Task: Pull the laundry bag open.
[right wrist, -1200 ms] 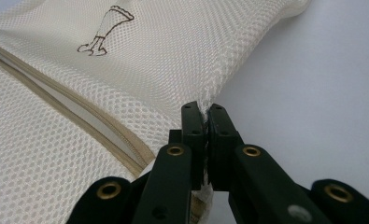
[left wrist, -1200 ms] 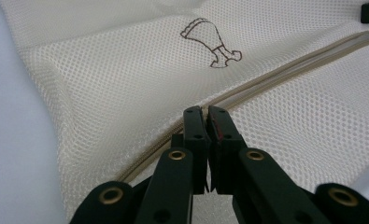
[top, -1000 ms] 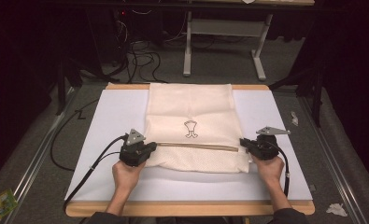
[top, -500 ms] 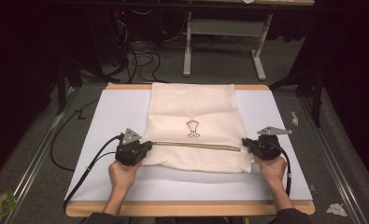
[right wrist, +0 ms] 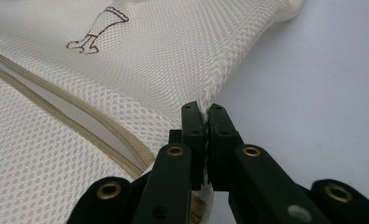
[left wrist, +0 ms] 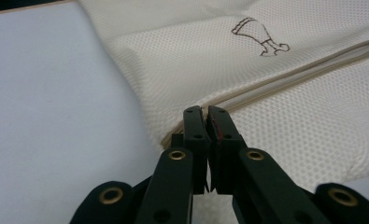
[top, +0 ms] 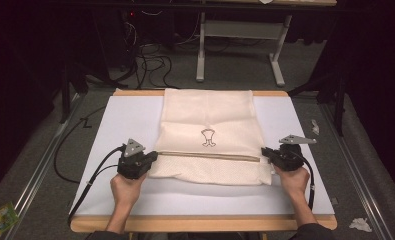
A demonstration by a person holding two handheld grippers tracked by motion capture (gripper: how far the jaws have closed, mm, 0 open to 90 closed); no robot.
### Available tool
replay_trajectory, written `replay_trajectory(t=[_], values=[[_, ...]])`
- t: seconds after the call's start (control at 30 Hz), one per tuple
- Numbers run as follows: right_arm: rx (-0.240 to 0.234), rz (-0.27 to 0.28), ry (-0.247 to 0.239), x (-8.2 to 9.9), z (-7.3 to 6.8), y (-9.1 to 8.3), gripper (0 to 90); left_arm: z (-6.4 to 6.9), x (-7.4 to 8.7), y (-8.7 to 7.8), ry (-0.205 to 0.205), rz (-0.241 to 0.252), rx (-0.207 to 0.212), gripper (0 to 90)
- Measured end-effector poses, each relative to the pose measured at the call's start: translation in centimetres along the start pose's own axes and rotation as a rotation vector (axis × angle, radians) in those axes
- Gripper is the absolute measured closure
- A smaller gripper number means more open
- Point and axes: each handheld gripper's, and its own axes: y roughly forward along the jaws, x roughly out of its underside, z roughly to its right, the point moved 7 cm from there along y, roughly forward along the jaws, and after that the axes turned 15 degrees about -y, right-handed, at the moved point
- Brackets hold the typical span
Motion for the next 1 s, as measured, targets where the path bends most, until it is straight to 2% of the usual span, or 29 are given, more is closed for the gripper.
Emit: replay_trajectory(t=[0.13, 0.27, 0.4, 0.53, 0.83, 1.0], values=[[0.001, 0.001, 0.007, 0.0, 0.2, -0.2, 88.8, -0.6, 0.2, -0.3, -0.018, 0.003, 0.001, 87.3], [-0.001, 0.003, 0.003, -0.1, 0.2, -0.2, 88.8, -0.7, 0.2, -0.6, -0.015, 0.007, 0.000, 87.3], [-0.022, 0.018, 0.029, -0.2, 0.3, -0.4, 88.9, -0.8, 0.3, -0.7, -0.013, 0.002, -0.003, 87.3], [-0.043, 0.029, 0.058, -0.1, 0.5, -0.7, 89.0, -1.2, 0.5, -1.0, -0.048, -0.003, 0.016, 87.4], [-0.030, 0.026, 0.044, -0.2, 0.7, -0.8, 89.1, -1.2, 0.6, -1.1, -0.023, -0.015, -0.002, 87.4], [-0.030, 0.018, 0.045, -0.2, 0.5, -1.0, 88.9, -1.3, 1.0, -1.0, -0.050, -0.028, 0.020, 87.3]])
